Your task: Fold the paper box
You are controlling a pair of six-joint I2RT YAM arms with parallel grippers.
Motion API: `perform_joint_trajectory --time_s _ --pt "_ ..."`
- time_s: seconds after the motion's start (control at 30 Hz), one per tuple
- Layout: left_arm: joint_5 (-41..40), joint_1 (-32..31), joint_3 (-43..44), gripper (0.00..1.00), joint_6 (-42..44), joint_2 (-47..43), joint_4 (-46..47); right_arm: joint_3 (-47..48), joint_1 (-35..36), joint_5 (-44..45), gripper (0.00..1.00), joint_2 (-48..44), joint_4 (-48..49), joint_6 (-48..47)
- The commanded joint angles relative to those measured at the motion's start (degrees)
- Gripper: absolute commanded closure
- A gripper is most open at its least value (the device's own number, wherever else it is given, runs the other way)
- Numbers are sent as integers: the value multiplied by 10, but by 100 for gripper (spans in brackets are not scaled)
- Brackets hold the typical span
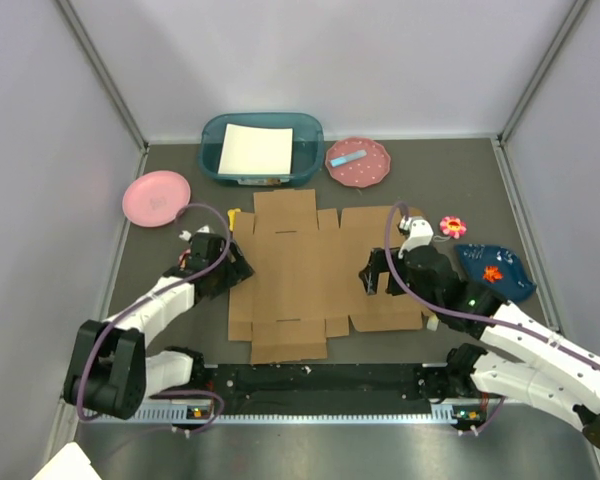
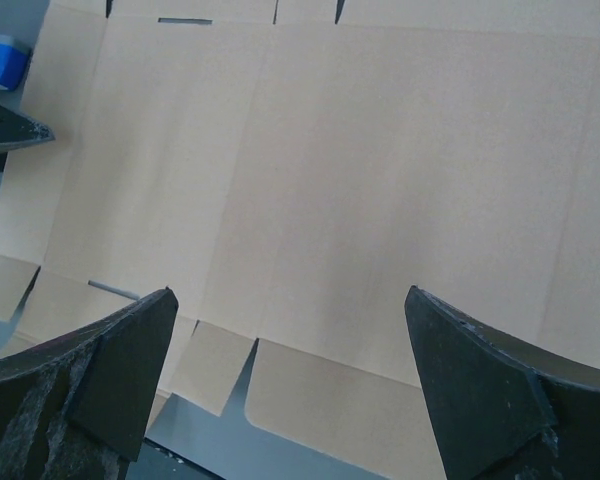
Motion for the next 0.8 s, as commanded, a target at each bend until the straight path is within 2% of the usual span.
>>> perform_joint_trajectory --time_s 0.0,0.03,0.2,0.4,0.5,0.53,0.57,0.77 --pt "41 3 -2 17 12 31 24 -9 -3 -2 1 -17 16 5" --pt "48 3 -6 18 15 32 30 -11 -3 -2 1 -19 16 6" --pt "82 3 -17 43 29 21 61 -12 -3 0 1 -19 16 3" --pt "109 3 -18 61 45 4 62 -6 -3 2 1 -17 17 -1" --pt "116 2 -17 78 50 -6 61 -3 -3 1 1 -14 17 -1" --pt "120 3 -16 95 51 -11 61 -2 -2 2 1 -14 17 -1" --pt "124 3 -14 100 52 -14 59 0 -3 0 1 -15 17 -1" --pt "131 3 8 100 53 -76 19 15 -3 -3 2 -24 12 -3"
